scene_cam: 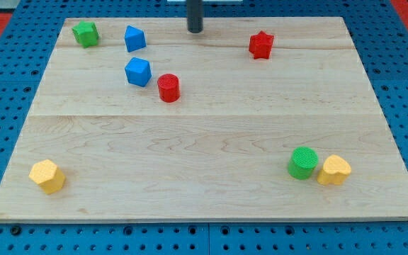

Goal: Push the blue triangle towards the green star

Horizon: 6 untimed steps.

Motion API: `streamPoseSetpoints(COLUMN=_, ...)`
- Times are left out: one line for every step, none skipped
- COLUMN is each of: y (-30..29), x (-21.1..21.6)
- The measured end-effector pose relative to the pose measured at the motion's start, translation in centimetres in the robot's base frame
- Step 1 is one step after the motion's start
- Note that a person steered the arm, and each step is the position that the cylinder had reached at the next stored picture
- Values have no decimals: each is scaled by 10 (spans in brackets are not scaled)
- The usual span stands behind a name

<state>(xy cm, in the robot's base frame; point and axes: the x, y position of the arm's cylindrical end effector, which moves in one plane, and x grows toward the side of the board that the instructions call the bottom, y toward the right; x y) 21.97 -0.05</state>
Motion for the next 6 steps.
streamPoseSetpoints(y=9, x=0)
streamPoseSetpoints(y=40, x=18)
streamPoseSetpoints(y=34, x=30)
streamPoseSetpoints(y=3, x=23)
streamPoseSetpoints(y=-36, x=19)
streamPoseSetpoints(y=-85, x=22)
